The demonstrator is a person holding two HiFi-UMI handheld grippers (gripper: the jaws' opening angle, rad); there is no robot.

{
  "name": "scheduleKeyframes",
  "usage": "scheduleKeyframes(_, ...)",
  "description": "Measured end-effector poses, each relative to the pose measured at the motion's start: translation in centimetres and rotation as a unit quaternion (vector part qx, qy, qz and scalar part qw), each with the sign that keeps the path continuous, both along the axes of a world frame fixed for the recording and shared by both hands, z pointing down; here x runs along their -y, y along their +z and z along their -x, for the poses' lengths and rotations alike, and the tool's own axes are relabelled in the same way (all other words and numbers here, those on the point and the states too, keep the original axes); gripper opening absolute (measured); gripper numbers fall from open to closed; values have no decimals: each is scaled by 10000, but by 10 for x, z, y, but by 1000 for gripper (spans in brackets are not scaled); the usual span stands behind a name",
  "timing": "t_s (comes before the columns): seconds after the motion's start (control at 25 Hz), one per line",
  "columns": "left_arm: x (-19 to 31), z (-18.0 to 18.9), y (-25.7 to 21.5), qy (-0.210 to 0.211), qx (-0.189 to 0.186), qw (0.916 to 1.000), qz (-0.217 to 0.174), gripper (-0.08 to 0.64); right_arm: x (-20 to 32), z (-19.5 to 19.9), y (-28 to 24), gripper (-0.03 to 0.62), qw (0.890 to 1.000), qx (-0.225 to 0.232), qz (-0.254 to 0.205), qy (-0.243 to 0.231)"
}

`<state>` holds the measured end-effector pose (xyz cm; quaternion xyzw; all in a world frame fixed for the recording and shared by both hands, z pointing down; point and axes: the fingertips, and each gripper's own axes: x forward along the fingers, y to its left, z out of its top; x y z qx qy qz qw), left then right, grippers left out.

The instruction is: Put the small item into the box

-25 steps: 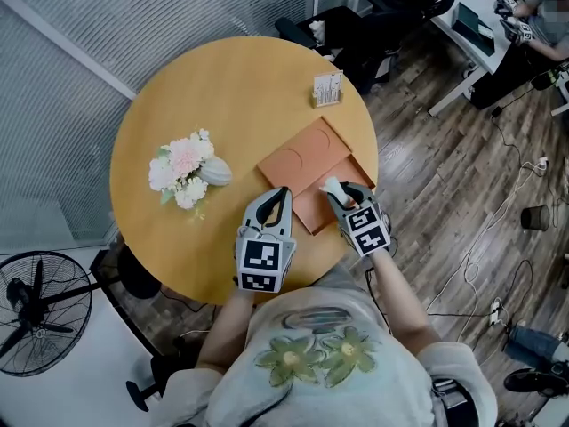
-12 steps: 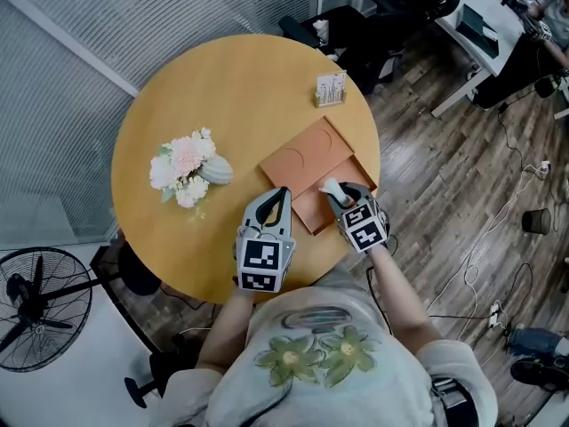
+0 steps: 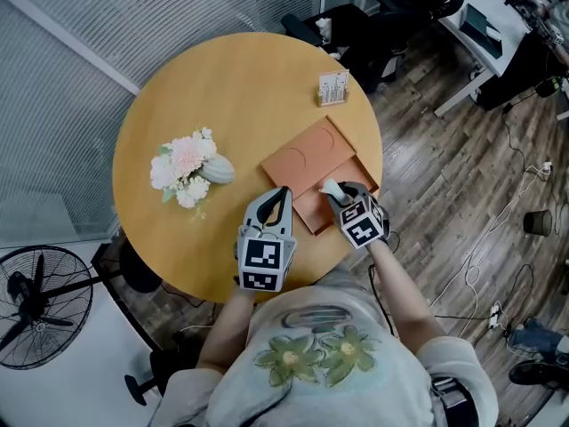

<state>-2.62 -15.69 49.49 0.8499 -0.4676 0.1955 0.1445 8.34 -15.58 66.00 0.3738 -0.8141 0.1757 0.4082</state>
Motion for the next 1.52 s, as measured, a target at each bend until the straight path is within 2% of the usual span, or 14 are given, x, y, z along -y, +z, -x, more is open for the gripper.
scheduleKeyframes(0.72,9,6,6,-197,24,9998,64,-8,3,3,30,146,9976,-361,382,-449)
scheduleKeyframes(1.24,12,10,12,-325,94,9994,112,-8,1,9,50,146,9911,-711,607,-951)
scheduleKeyframes(1.52,12,11,14,-404,108,9990,128,-8,0,7,58,146,9881,-847,726,-1058)
